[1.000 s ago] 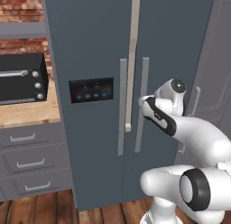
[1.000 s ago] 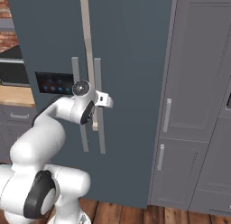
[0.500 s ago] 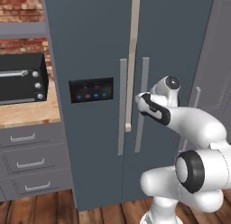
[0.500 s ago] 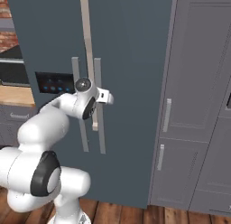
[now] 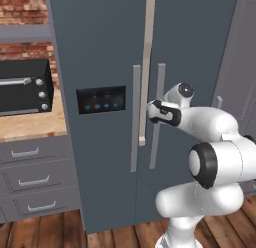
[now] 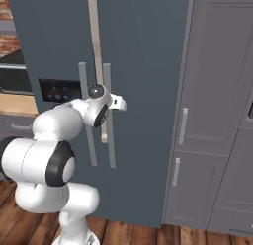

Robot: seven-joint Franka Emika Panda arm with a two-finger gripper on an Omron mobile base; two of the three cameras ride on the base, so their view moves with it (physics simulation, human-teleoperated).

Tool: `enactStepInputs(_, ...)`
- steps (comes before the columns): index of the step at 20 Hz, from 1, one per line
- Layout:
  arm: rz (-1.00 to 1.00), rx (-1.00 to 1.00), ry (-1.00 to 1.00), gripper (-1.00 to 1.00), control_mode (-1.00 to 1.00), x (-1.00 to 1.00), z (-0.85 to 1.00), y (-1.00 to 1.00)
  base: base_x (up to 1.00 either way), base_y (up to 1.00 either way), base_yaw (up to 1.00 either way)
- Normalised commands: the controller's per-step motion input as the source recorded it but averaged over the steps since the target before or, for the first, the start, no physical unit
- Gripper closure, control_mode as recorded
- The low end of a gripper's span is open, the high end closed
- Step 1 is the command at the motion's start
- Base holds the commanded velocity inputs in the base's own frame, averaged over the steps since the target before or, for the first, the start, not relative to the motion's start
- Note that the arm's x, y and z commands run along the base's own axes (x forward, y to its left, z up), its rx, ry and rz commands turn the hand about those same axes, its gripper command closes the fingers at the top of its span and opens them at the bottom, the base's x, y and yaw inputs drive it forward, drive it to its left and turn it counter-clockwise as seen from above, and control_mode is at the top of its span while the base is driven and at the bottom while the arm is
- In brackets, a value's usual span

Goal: Retrieve a lemon from the fridge and place it on the cutting board with the fish.

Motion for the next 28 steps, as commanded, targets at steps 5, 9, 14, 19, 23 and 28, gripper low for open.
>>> enactStepInputs(5, 0.01, 0.0, -0.07, -1.0, -1.0, 0.39, -0.12, 0.0, 0.0, 0.0, 0.0)
enactStepInputs(9, 0.02, 0.0, -0.03, -1.0, -1.0, 0.34, -0.08, 0.01, 0.0, 0.0, 0.0)
enactStepInputs(14, 0.01, 0.0, -0.02, -1.0, -1.0, 0.25, 0.0, 0.0, 0.0, 0.0, 0.0)
enactStepInputs(19, 0.02, 0.0, -0.04, -1.0, -1.0, 0.32, -0.02, 0.0, 0.0, 0.0, 0.0)
enactStepInputs(23, 0.02, 0.0, -0.02, 1.0, -1.0, 0.33, -0.01, 0.0, 0.0, 0.0, 0.0)
enactStepInputs(28, -0.01, -0.01, 0.0, 1.0, -1.0, -0.01, 0.0, 0.0, 0.0, 0.0, 0.0)
